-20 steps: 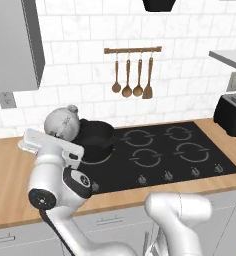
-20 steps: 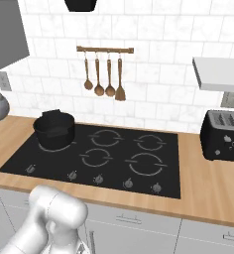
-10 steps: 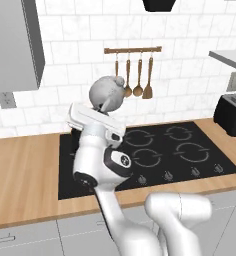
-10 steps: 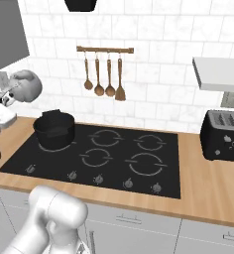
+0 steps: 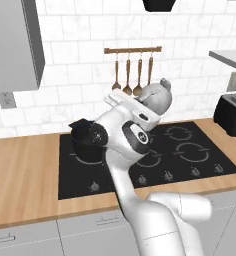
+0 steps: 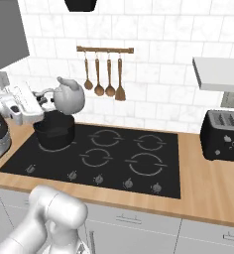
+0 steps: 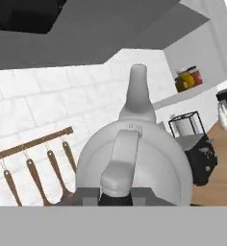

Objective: Pick the kettle from the counter and place it on a stove burner. Then turn the burner on.

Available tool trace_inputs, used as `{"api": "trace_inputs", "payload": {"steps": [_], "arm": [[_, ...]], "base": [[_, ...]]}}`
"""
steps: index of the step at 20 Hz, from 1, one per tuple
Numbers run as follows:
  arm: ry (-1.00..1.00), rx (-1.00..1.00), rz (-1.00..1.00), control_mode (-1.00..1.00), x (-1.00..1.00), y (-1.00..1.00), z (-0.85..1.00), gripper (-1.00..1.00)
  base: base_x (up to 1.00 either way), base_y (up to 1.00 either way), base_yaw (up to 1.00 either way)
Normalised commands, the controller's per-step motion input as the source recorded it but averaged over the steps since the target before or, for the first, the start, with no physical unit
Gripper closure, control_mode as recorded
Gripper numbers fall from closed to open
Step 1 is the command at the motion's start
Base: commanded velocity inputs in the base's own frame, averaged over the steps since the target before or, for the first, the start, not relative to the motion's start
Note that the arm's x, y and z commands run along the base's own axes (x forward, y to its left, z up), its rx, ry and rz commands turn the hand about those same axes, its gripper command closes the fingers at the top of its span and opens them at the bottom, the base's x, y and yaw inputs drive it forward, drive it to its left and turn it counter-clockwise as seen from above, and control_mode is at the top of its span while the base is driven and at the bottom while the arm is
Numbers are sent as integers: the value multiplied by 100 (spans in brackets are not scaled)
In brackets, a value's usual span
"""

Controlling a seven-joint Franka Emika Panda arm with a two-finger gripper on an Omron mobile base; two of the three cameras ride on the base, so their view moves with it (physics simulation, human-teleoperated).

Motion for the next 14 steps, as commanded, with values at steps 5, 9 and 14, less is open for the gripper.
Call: {"api": "trace_inputs", "payload": {"steps": [5,9,14], "arm": [[49,14,-29,-100,27,-100,-13,100],[55,24,-16,-100,41,-100,-16,100],[44,42,-9,-100,26,-100,-44,100]], "base": [[0,0,0],[0,0,0],[0,0,0]]}}
